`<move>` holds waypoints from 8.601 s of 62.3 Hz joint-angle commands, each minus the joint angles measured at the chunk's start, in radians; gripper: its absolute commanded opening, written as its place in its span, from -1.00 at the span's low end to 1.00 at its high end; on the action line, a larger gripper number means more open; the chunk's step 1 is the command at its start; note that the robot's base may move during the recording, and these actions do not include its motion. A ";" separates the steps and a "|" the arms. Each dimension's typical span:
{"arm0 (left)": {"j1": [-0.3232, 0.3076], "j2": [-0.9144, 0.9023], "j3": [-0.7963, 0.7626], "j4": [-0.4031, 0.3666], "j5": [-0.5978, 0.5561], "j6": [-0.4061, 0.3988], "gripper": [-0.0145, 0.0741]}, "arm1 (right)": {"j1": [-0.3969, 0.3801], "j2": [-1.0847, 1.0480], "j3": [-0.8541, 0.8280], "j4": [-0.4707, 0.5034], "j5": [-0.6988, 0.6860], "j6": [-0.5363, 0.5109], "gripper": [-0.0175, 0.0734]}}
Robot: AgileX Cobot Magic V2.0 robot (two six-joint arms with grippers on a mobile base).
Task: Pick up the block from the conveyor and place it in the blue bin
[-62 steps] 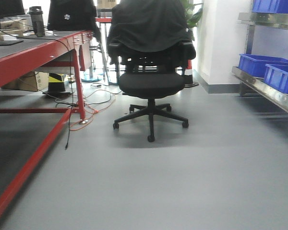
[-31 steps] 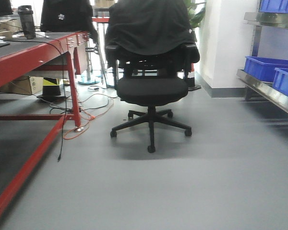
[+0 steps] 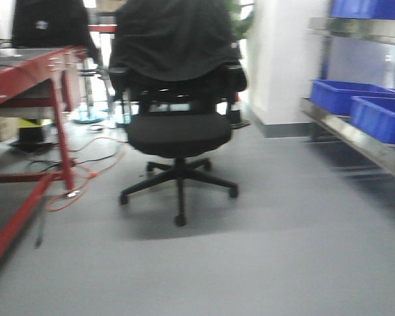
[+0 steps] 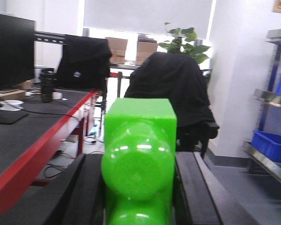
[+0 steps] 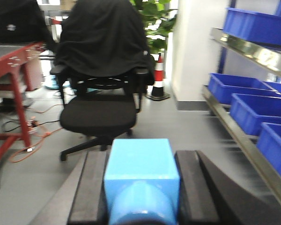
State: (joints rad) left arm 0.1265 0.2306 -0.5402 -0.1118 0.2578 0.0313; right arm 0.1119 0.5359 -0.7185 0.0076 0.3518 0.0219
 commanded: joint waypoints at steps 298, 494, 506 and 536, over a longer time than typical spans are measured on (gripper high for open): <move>0.001 -0.005 -0.001 -0.007 -0.014 0.002 -0.92 | 0.000 -0.002 -0.007 -0.008 -0.030 -0.001 -0.97; -0.678 0.907 -0.582 -0.146 -0.420 0.097 -0.92 | 0.361 0.534 -0.409 0.048 -0.298 -0.014 -0.07; -0.678 0.845 -0.582 -0.138 -0.348 0.099 -0.92 | 0.361 0.497 -0.409 0.043 -0.265 -0.014 -0.97; -0.337 0.524 -0.402 -0.097 0.025 0.097 -0.92 | 0.066 0.307 -0.294 0.003 0.010 0.005 -0.97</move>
State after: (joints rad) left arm -0.2585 0.8234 -1.0065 -0.1970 0.2700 0.1305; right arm 0.2015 0.8870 -1.0695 0.0000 0.3513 0.0237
